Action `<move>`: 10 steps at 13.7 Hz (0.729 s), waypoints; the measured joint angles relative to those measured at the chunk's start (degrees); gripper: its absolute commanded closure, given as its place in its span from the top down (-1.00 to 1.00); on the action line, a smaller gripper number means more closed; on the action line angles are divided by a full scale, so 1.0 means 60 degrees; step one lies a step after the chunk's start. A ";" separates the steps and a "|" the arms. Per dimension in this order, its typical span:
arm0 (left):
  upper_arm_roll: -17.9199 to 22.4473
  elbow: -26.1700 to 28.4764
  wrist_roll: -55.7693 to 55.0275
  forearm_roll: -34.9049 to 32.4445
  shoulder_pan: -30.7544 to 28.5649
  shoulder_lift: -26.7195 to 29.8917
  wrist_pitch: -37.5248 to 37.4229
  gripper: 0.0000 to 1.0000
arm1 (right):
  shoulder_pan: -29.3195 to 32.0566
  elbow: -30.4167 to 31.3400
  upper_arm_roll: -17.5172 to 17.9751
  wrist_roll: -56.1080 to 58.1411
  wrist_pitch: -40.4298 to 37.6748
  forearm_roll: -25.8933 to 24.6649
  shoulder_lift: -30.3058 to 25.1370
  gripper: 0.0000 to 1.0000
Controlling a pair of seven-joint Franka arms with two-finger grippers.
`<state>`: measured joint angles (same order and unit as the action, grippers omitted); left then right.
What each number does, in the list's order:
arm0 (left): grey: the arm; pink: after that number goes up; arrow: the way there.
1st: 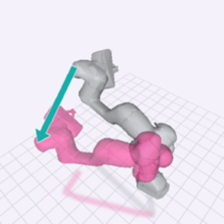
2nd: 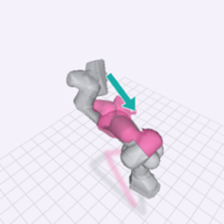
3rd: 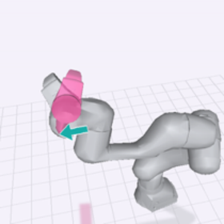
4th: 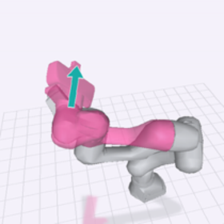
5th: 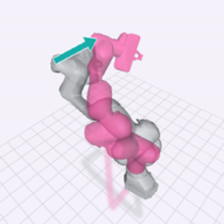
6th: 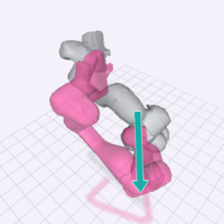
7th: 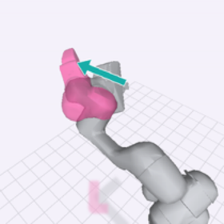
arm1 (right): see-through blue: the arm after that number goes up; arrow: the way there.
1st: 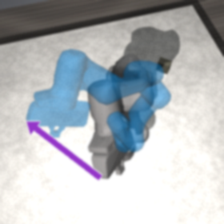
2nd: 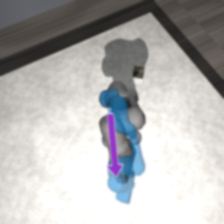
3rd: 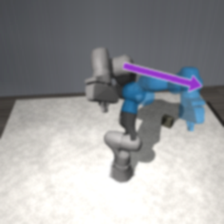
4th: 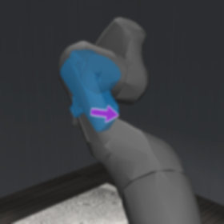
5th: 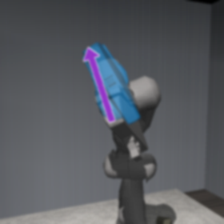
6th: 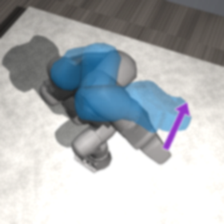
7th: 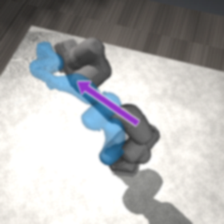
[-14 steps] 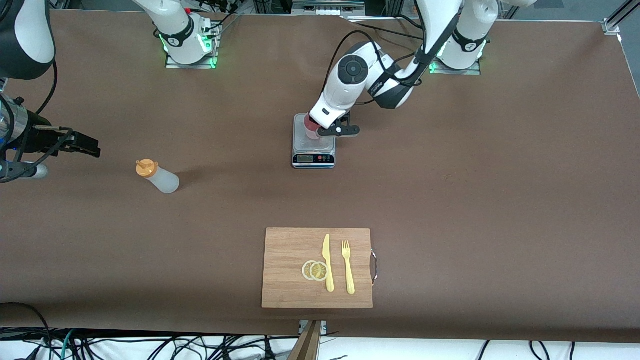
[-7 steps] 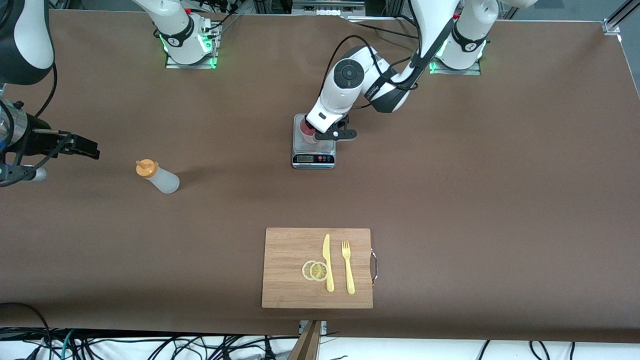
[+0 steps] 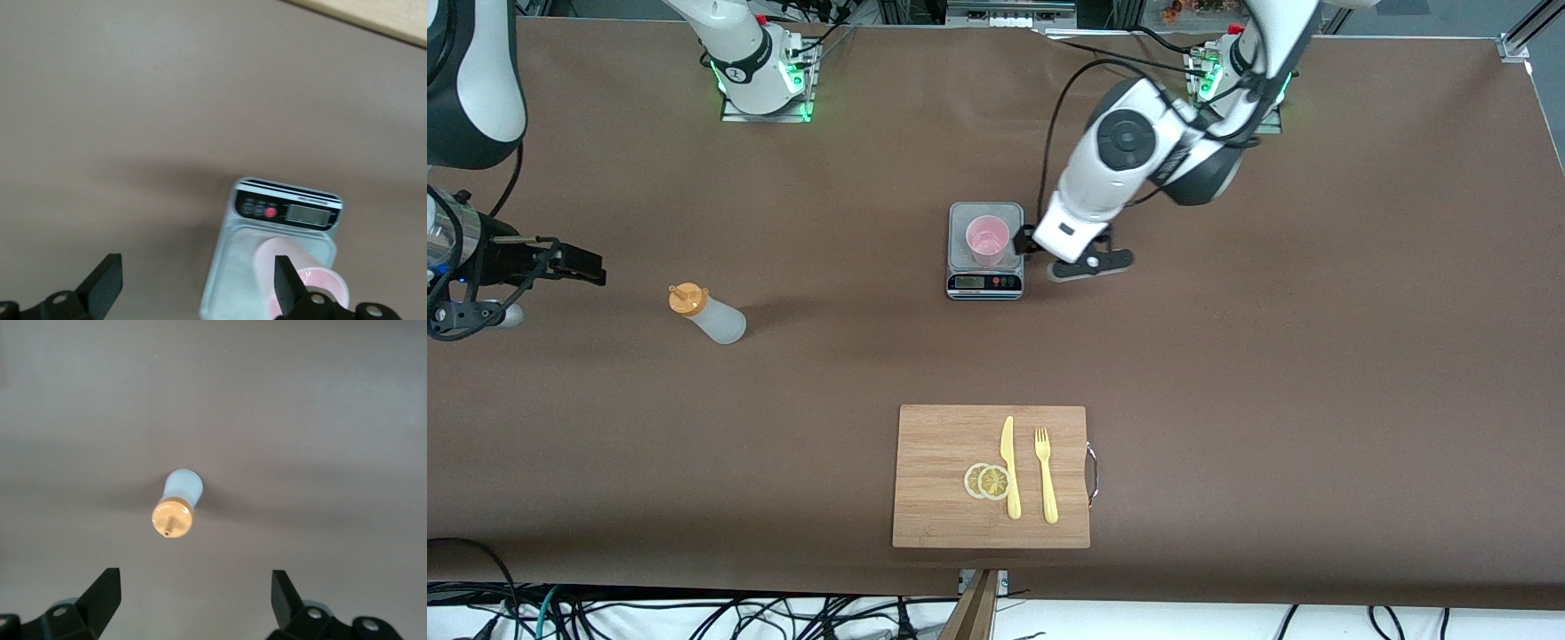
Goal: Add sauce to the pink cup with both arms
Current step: 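Open the left gripper and withdraw it from the cup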
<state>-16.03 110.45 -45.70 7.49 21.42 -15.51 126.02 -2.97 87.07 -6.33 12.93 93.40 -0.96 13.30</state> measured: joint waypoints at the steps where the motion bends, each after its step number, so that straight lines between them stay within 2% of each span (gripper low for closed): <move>1: -0.0001 0.0017 0.0519 0.0000 -0.0333 0.0379 -0.0500 1.00 | 0.0119 0.0003 -0.0004 0.0732 -0.0007 0.0000 0.0048 1.00; 7: 0.0062 0.0116 0.4174 0.0000 -0.2764 0.2090 -0.2703 1.00 | 0.0741 0.0045 -0.0035 0.5365 -0.0059 0.0003 0.0508 1.00; 10: 0.0700 0.0124 0.5512 -0.0206 -0.3406 0.2546 -0.3282 1.00 | 0.0850 0.0153 -0.0034 0.7011 -0.0107 0.0003 0.0682 1.00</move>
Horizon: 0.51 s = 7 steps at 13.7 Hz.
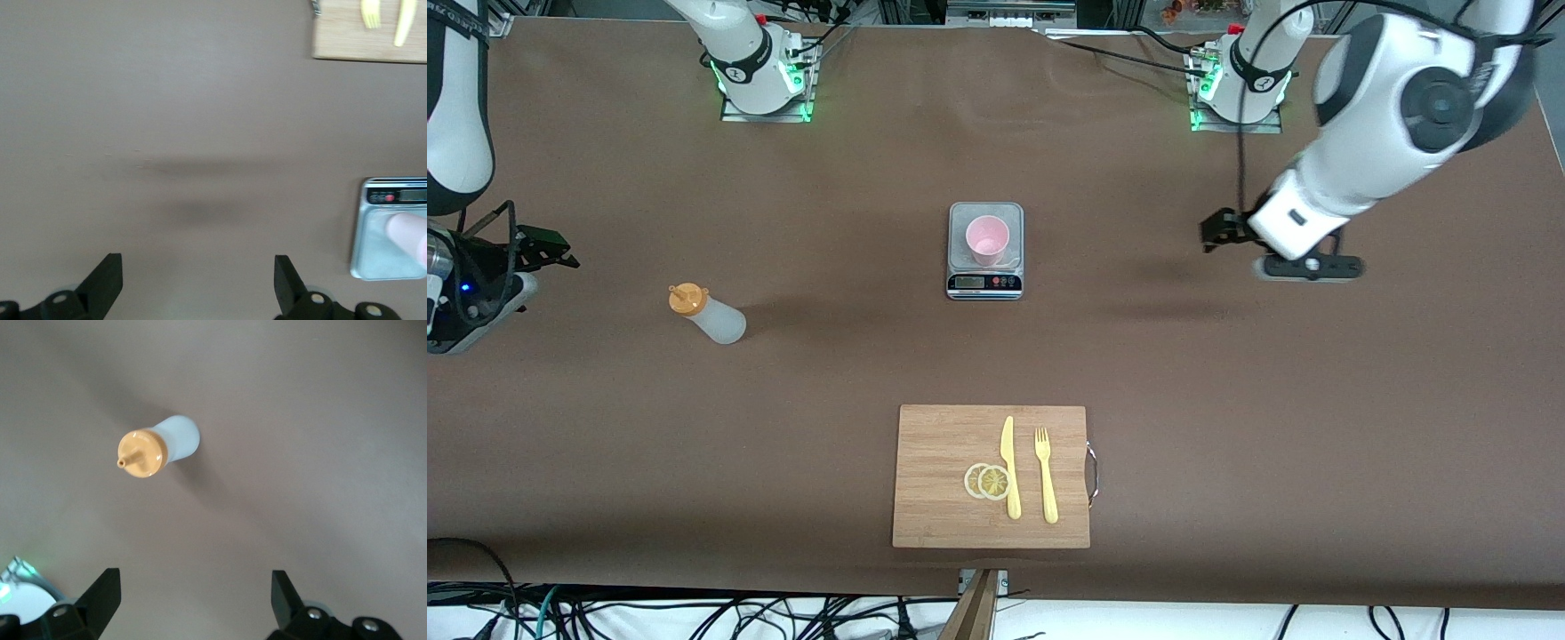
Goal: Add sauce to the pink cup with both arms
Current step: 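Open the left gripper and withdraw it from the cup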
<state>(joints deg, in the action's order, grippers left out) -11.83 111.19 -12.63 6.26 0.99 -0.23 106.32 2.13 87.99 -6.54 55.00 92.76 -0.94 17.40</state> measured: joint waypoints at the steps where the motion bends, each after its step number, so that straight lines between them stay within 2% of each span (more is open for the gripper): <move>1: 0.0192 -0.0035 0.0186 -0.0267 -0.0055 0.0116 -0.0197 1.00 | 0.0034 0.0079 0.0000 0.0595 -0.0001 0.0000 0.0065 1.00; 3: 0.0304 -0.0463 0.0268 -0.0912 -0.0080 0.0286 -0.0810 1.00 | 0.0227 0.0277 -0.0001 0.1823 0.0008 0.0141 0.0277 1.00; 4: 0.0309 -0.0833 0.0276 -0.1085 -0.0082 0.0343 -0.1192 1.00 | 0.0422 0.0388 -0.0003 0.2546 0.0028 0.0494 0.0443 1.00; 7: 0.0361 -0.1541 0.0488 -0.1206 -0.0175 0.0397 -0.1754 1.00 | 0.1347 0.0732 -0.0024 0.5276 0.0359 0.2260 0.1188 1.00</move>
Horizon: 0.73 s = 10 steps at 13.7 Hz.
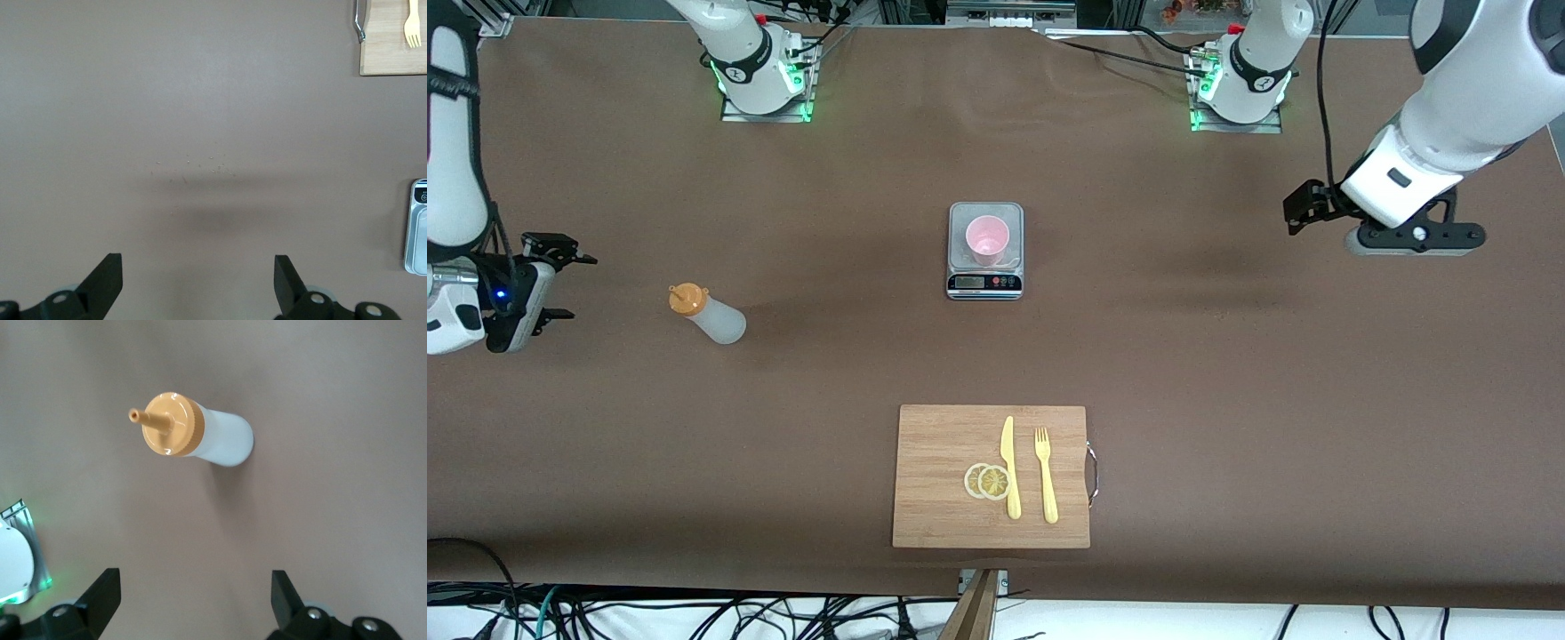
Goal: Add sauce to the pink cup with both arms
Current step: 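Open the left gripper and withdraw it from the cup, then reach the right gripper to the white bottle and grasp it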
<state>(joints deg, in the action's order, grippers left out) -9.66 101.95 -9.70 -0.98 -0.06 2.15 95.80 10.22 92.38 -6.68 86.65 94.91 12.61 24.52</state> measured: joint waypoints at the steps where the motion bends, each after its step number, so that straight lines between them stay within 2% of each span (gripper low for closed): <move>1: 0.0069 -0.0020 0.0027 0.0000 -0.0011 -0.0010 -0.0016 1.00 | 0.0321 0.0069 -0.0010 0.1041 0.0074 0.0735 0.0316 1.00; 3: 0.0193 -0.0022 0.0050 0.0000 -0.0022 -0.0069 -0.0016 1.00 | 0.0837 0.0108 -0.0016 0.3009 0.0103 0.2114 0.0962 1.00; 5: 0.0208 -0.0026 0.0051 0.0000 -0.0027 -0.0107 -0.0016 1.00 | 0.1062 0.0158 -0.0014 0.4438 0.0090 0.3134 0.1342 1.00; 10: 0.0218 -0.0063 0.0052 0.0000 -0.0034 -0.0111 -0.0015 1.00 | 0.1288 0.1143 -0.0014 0.6844 -0.0195 0.5106 0.1426 1.00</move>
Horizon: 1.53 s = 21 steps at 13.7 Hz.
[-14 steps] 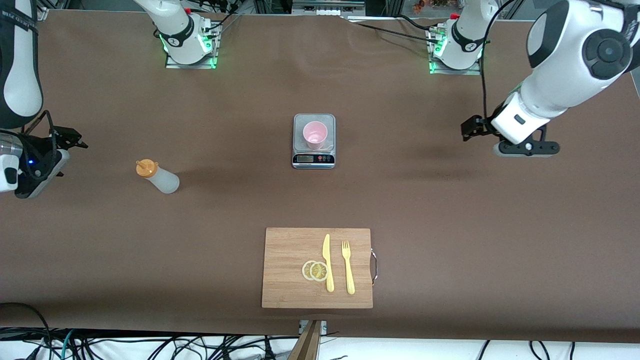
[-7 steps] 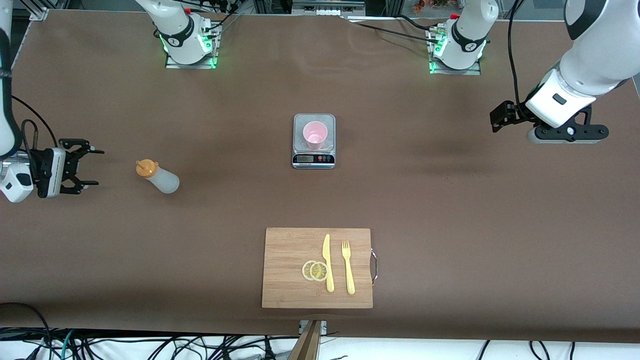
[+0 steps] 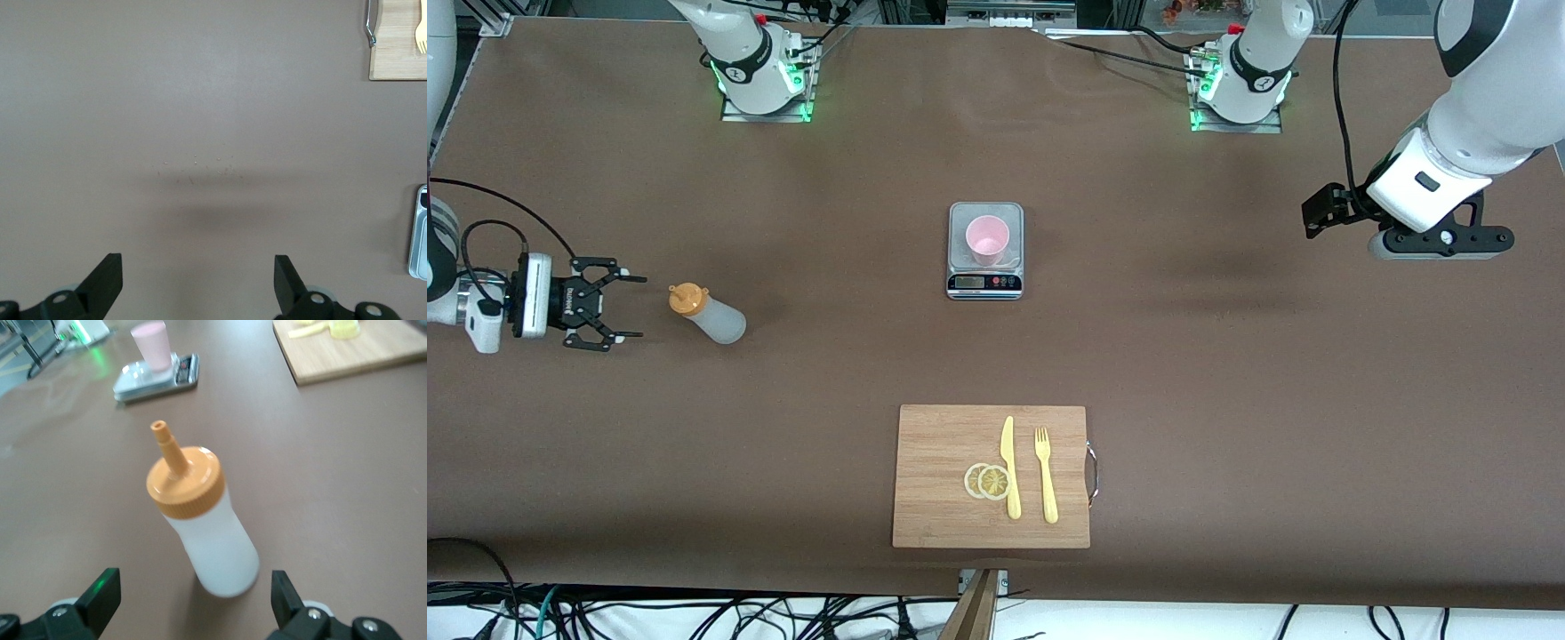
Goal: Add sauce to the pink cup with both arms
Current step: 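Reach the right gripper to the white bottle and grasp it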
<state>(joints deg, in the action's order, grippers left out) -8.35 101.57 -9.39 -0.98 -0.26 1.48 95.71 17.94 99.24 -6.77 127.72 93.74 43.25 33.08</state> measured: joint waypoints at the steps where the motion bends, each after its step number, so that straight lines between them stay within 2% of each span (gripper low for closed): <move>1: 0.0011 -0.0012 0.0000 0.0000 -0.0045 -0.0003 0.0002 1.00 | 0.0050 0.0179 0.0000 0.0426 -0.0141 0.0320 0.0078 1.00; 3: 0.0026 -0.0206 0.0015 0.0000 -0.0221 -0.0014 0.0009 1.00 | 0.0150 0.0351 0.0000 0.1135 -0.0515 0.0915 0.0388 1.00; 6: 0.0057 -0.0711 0.0070 0.0000 -0.0367 -0.0020 0.0002 1.00 | 0.0254 0.0362 0.0001 0.1679 -0.0818 0.1321 0.0793 1.00; 13: 0.0090 -0.0974 0.1062 0.0225 -0.0846 -0.0135 0.0002 1.00 | 0.0411 0.0361 0.0000 0.2584 -0.1074 0.2331 0.1422 1.00; 21: 0.0060 -0.1151 0.1104 0.0247 -0.0887 -0.0452 0.0009 1.00 | 0.0407 0.0351 0.0226 0.2925 -0.1560 0.3122 0.1989 1.00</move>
<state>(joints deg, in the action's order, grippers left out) -8.00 94.66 -2.77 0.50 -5.59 -1.23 95.76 20.39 101.34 -5.41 145.27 84.38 61.98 45.01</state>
